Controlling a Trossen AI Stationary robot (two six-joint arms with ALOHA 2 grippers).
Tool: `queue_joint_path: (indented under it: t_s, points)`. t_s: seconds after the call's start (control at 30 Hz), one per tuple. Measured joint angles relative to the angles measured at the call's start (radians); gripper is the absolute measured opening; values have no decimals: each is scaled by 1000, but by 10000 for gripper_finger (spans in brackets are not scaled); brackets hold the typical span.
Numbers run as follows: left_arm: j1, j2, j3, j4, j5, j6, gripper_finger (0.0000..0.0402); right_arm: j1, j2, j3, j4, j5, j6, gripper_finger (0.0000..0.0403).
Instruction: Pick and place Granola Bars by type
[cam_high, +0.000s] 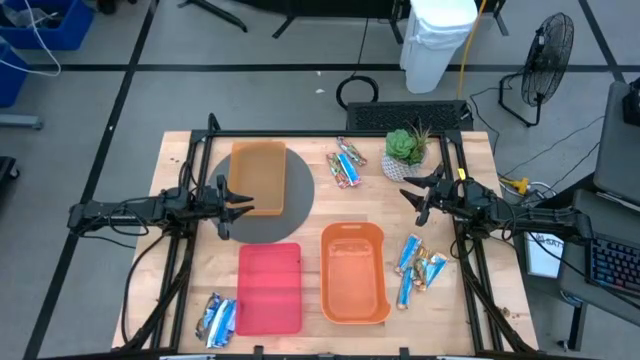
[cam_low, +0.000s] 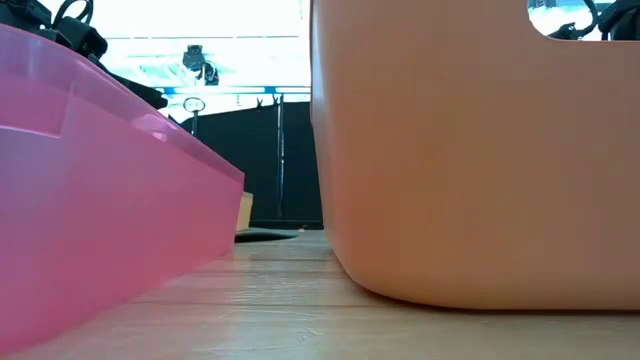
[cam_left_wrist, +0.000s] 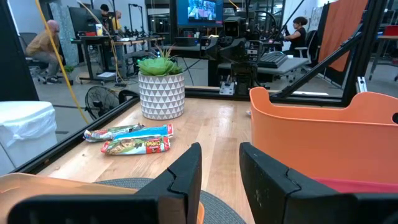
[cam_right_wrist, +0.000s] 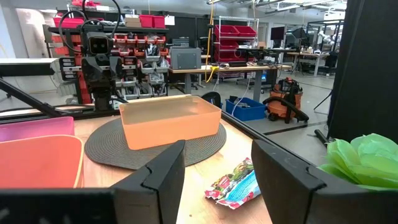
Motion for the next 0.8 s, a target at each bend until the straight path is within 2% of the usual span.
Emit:
queue_joint_path:
  t_s: [0.57, 0.63, 0.73, 0.8]
  points:
    - [0, 0, 0, 0, 0, 0, 113, 0, 0, 0, 2, -2, 20, 175]
    - [0, 0, 0, 0, 0, 0, 113, 7, 0, 0, -3, -36, 188, 174]
    - [0, 0, 0, 0, 0, 0, 113, 18, 0, 0, 0, -154, 575, 172]
    - [0, 0, 0, 0, 0, 0, 113, 17, 0, 0, 15, -159, 757, 173]
